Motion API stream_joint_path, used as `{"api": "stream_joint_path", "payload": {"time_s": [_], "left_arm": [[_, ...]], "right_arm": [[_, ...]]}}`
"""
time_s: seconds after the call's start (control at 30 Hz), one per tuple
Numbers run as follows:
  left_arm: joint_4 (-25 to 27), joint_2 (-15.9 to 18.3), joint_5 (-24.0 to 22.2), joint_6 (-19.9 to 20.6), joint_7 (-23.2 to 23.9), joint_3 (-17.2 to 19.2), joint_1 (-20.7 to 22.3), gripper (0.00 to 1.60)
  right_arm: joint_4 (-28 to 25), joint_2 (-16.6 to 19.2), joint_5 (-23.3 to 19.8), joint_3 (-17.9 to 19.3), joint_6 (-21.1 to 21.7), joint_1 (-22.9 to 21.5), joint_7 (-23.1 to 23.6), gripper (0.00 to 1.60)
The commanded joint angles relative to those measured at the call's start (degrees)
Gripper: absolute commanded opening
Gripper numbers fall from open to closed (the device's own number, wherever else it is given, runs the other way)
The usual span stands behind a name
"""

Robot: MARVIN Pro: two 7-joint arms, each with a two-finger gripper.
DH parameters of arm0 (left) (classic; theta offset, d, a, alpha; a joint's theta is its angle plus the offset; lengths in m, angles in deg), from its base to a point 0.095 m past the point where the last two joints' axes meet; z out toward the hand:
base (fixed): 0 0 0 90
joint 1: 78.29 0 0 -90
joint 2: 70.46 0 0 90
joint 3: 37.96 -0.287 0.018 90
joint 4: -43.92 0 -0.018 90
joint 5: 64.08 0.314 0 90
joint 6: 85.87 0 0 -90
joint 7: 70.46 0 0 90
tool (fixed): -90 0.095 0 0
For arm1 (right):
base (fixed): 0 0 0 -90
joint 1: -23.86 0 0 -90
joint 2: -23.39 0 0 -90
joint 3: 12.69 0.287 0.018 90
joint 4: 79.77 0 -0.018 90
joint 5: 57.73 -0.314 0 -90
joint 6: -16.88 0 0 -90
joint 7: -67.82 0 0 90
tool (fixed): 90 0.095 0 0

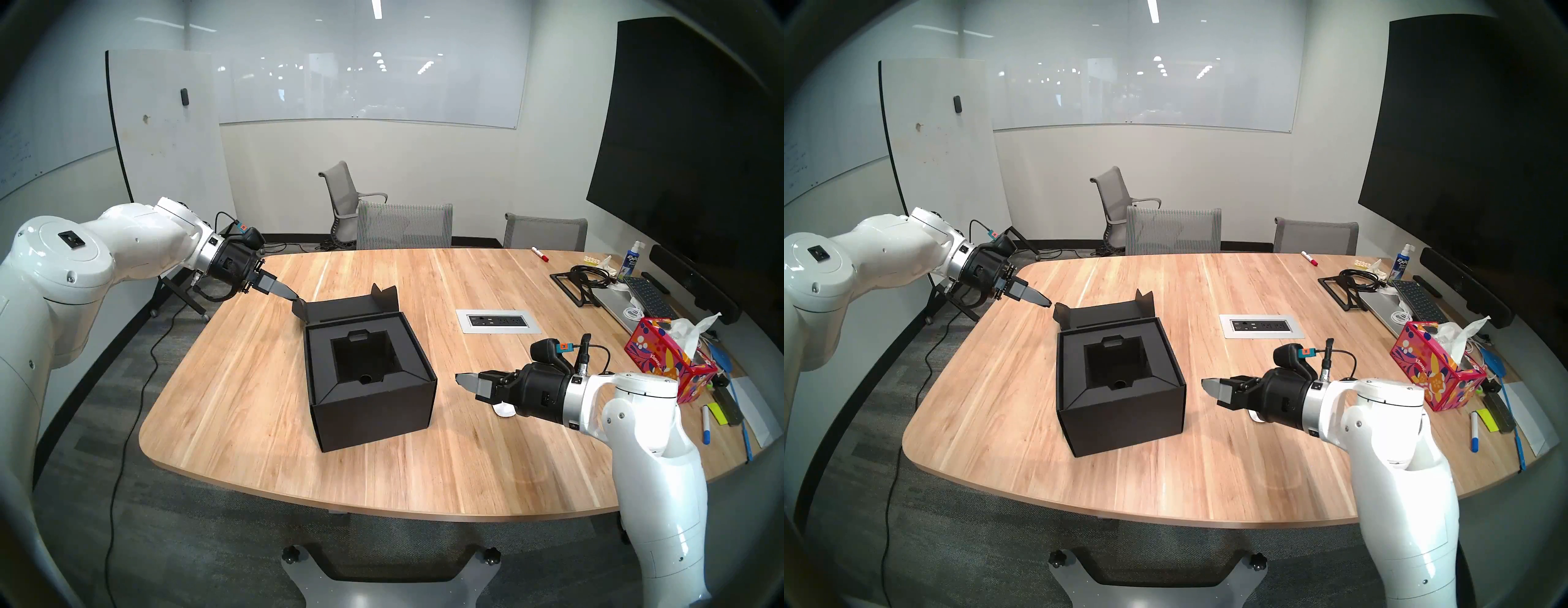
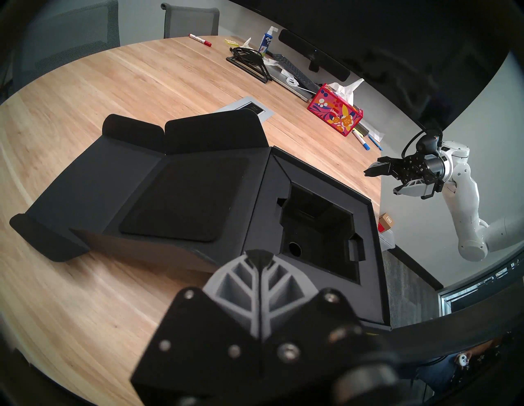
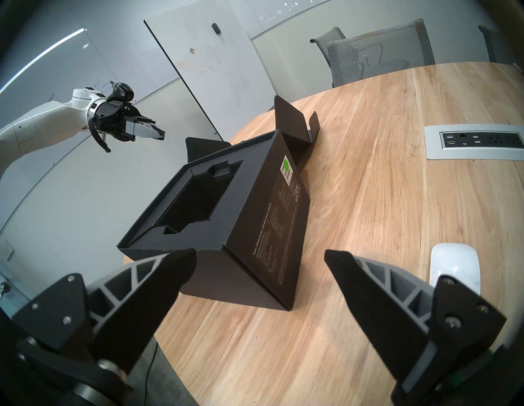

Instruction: Open the box and place the mouse inside

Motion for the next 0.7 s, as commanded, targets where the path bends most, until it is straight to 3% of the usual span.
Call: {"api": "stream_joint_path", "payload": {"time_s": [0.0, 0.67], "left_arm": [[-0.3, 0.2, 0.0, -0.2, 0.1, 0.7, 1.2, 0.00], [-0.3, 0.2, 0.6, -0.1, 0.1, 1.3, 1.1, 0.00]], "right_arm": [[-1.2, 0.1, -0.2, -0.1, -0.1, -0.4, -0.1, 1.60], [-1.2, 0.1, -0.2, -0.1, -0.1, -0.4, -0.1, 1.60]]}}
